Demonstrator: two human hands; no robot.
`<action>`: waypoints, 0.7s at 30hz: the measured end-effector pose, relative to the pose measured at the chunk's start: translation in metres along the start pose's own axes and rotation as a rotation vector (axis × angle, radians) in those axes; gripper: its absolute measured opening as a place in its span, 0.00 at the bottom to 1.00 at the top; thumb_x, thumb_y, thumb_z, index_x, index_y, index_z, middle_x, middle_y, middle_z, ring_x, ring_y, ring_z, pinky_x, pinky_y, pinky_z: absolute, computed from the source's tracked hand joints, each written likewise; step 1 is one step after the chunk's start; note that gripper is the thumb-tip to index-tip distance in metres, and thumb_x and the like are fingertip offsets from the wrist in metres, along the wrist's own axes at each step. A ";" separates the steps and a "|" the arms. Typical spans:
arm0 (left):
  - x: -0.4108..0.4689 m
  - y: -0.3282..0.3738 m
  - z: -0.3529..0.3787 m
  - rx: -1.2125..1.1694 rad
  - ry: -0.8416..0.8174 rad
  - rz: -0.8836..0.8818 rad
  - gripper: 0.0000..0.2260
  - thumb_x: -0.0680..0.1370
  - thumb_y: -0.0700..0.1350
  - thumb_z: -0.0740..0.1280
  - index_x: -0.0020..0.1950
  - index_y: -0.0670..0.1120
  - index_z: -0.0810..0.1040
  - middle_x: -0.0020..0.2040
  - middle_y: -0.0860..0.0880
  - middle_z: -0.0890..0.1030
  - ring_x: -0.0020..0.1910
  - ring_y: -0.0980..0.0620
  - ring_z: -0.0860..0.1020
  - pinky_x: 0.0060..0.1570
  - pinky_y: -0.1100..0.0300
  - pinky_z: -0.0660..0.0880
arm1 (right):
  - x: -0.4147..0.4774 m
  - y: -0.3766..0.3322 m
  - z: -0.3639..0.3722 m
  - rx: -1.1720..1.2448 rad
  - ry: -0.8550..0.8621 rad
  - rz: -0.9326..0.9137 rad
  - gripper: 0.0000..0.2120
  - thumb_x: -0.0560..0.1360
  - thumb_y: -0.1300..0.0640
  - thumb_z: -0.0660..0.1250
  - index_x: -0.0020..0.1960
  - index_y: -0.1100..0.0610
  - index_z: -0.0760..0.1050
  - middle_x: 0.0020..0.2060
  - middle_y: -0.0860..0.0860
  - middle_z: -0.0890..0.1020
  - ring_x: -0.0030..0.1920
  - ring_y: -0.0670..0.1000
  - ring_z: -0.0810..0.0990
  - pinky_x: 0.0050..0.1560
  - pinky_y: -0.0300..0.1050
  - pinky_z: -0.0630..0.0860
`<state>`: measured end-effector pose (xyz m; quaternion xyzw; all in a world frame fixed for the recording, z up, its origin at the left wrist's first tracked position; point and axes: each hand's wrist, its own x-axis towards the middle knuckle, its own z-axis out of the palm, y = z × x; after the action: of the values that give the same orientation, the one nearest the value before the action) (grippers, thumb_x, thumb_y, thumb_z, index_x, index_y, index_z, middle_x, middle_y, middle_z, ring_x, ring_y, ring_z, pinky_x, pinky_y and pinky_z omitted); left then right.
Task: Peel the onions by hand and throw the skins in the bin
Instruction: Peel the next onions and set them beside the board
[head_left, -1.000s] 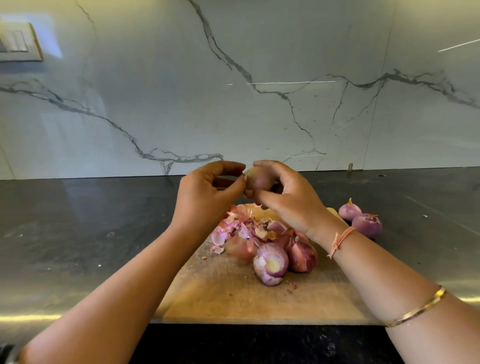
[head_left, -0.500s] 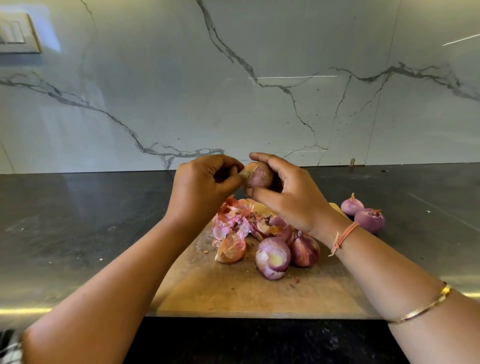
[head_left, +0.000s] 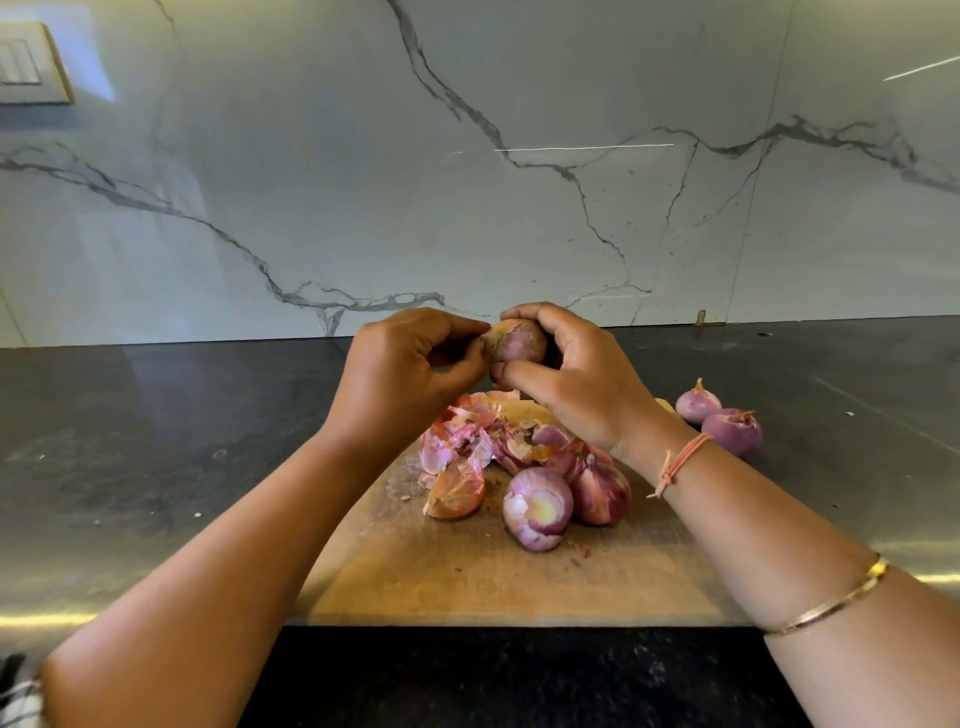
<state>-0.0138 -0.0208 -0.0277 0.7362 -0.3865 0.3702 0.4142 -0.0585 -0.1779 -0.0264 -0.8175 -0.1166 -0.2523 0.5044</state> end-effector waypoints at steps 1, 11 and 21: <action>0.000 0.000 0.000 0.032 0.014 0.027 0.09 0.72 0.42 0.69 0.50 0.42 0.84 0.41 0.57 0.80 0.43 0.60 0.79 0.43 0.68 0.77 | 0.000 -0.001 0.000 0.007 -0.004 0.001 0.15 0.71 0.62 0.72 0.55 0.52 0.75 0.47 0.50 0.82 0.48 0.50 0.81 0.54 0.49 0.78; 0.002 0.001 0.001 0.035 0.117 -0.047 0.06 0.74 0.38 0.69 0.48 0.45 0.84 0.39 0.56 0.81 0.36 0.62 0.78 0.40 0.72 0.75 | -0.001 -0.004 0.003 0.022 -0.061 -0.014 0.17 0.65 0.50 0.65 0.53 0.51 0.75 0.43 0.48 0.82 0.44 0.47 0.80 0.48 0.43 0.76; -0.002 0.004 0.004 -0.186 0.027 -0.345 0.07 0.76 0.40 0.69 0.46 0.52 0.81 0.37 0.57 0.82 0.35 0.62 0.80 0.38 0.71 0.76 | 0.001 0.001 -0.001 -0.026 -0.036 -0.010 0.20 0.74 0.60 0.68 0.65 0.53 0.71 0.49 0.47 0.80 0.49 0.46 0.79 0.51 0.38 0.76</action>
<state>-0.0171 -0.0255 -0.0293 0.7449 -0.2816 0.2663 0.5431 -0.0578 -0.1796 -0.0265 -0.8278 -0.1263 -0.2414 0.4905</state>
